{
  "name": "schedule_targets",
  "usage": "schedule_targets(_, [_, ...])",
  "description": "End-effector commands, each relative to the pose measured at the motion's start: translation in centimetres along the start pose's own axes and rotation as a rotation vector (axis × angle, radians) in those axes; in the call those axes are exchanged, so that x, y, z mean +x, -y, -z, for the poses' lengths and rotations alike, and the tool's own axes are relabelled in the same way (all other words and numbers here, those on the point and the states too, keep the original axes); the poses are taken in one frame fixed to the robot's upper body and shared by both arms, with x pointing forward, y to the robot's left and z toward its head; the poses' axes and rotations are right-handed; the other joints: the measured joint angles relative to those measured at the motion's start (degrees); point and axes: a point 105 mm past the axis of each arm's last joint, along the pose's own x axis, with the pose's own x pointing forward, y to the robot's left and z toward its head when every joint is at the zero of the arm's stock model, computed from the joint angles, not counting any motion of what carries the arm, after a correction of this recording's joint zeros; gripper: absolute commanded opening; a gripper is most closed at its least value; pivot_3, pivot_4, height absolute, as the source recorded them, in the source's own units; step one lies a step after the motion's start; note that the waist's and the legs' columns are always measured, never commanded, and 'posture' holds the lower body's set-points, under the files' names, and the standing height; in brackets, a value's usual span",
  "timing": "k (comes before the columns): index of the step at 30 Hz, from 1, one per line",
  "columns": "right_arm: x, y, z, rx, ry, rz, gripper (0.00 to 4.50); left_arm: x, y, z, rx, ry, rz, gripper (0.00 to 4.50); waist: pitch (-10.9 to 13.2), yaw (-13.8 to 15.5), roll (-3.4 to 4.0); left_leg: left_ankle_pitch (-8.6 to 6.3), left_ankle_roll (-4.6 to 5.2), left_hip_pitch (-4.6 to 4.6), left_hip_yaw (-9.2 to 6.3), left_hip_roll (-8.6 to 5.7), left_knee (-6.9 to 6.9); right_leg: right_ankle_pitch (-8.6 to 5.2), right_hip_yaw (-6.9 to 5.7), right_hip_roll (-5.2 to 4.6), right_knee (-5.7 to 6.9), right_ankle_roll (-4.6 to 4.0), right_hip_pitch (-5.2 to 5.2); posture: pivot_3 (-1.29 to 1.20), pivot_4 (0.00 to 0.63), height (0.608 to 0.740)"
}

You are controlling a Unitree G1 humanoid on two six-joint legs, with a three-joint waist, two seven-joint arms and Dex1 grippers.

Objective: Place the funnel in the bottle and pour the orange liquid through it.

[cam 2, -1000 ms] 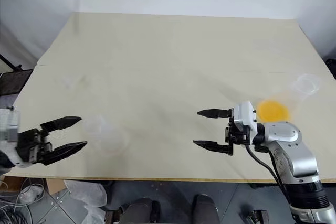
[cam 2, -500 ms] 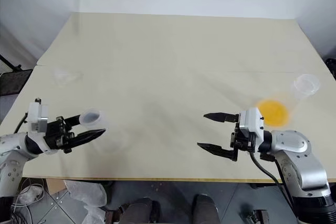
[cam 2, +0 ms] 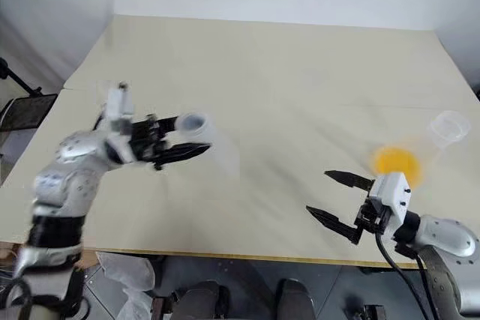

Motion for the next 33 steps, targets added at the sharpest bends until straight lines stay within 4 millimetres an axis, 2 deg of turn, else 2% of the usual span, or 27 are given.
schedule_targets(1, [-0.5,-0.5,-1.5,-0.063,0.045,0.066,4.50,4.4,-1.2,1.2,0.023,-0.031,0.061,2.38,0.00,0.03,-0.01,0.00,0.01,-0.01,0.05,-0.01,0.02,0.00,0.01,-0.01,-0.02,0.00,0.00,0.00,0.150,0.740])
schedule_targets(6, [-0.8,-1.2,-1.7,-0.062,0.053,0.122,4.50,7.9,-1.8,2.7,0.115,-0.070,0.099,2.38,0.00,-0.84,-0.01,-0.01,0.02,0.06,0.32,0.06,-0.16,0.00,0.00,0.00,-0.08,0.00,-0.15,0.00,0.150,0.740])
schedule_targets(9, [-0.8,-1.8,-1.7,-0.055,0.059,0.144,4.50,8.9,-1.8,3.6,0.129,-0.112,0.117,2.38,0.00,-0.71,-0.01,-0.01,0.02,0.05,0.36,0.10,-0.10,0.00,0.00,0.01,-0.06,0.00,-0.16,0.00,0.150,0.740])
schedule_targets(12, [-0.7,-2.1,-1.7,-0.054,0.065,0.158,4.50,9.0,-1.7,3.9,0.122,-0.133,0.133,2.38,0.00,-0.29,-0.01,-0.01,0.03,0.03,0.37,0.08,-0.03,0.00,0.03,0.00,-0.06,0.00,-0.15,0.00,0.150,0.740])
schedule_targets(13, [-0.7,-2.1,-1.8,-0.054,0.068,0.163,4.50,8.9,-1.7,3.6,0.122,-0.117,0.136,2.94,0.00,-0.25,-0.01,-0.01,0.03,0.02,0.37,0.08,-0.03,0.00,0.04,0.00,-0.06,0.00,-0.15,0.00,0.150,0.740])
schedule_targets(15, [-0.7,-1.9,-1.8,-0.055,0.072,0.169,4.50,8.6,-1.9,3.5,0.111,-0.112,0.124,3.37,0.00,-0.21,-0.01,-0.01,0.03,0.02,0.34,0.08,-0.03,0.00,0.03,0.00,-0.06,0.00,-0.15,0.00,0.150,0.740])
schedule_targets(18, [-0.5,-1.7,-1.8,-0.059,0.075,0.165,4.50,8.4,-1.8,3.4,0.085,-0.099,0.128,4.32,0.00,-0.21,-0.01,-0.01,0.03,0.02,0.33,0.08,-0.03,0.00,0.02,0.00,-0.06,0.00,-0.15,0.00,0.150,0.740])
schedule_targets(19, [-0.4,-1.6,-1.9,-0.063,0.078,0.161,4.50,8.4,-1.7,3.2,0.081,-0.082,0.132,4.44,0.00,-0.22,-0.01,-0.01,0.03,0.02,0.33,0.08,-0.03,0.00,0.02,0.00,-0.06,0.00,-0.14,0.00,0.150,0.740])
schedule_targets(26, [0.0,-0.9,-2.2,-0.074,0.088,0.137,4.50,6.4,-2.6,2.3,0.049,-0.032,0.079,4.44,0.00,-0.32,-0.01,-0.01,0.03,0.03,0.30,0.09,-0.02,0.00,0.01,0.00,-0.05,0.00,-0.14,0.00,0.150,0.740])
schedule_targets(30, [0.9,-0.5,-2.1,-0.077,0.100,0.088,4.50,2.9,-2.5,1.4,0.063,0.022,0.055,4.44,0.00,-0.80,-0.01,-0.01,0.03,0.05,0.30,0.09,-0.03,0.00,0.01,0.00,-0.02,0.00,-0.14,0.00,0.150,0.740])
schedule_targets(33, [2.2,-0.3,-2.7,-0.082,0.134,0.029,4.50,-0.5,-3.1,0.9,0.122,0.038,-0.065,4.44,0.00,-1.39,0.00,0.00,0.02,0.07,0.25,0.14,-0.01,0.00,0.00,0.01,0.03,0.00,-0.14,0.00,0.150,0.740])
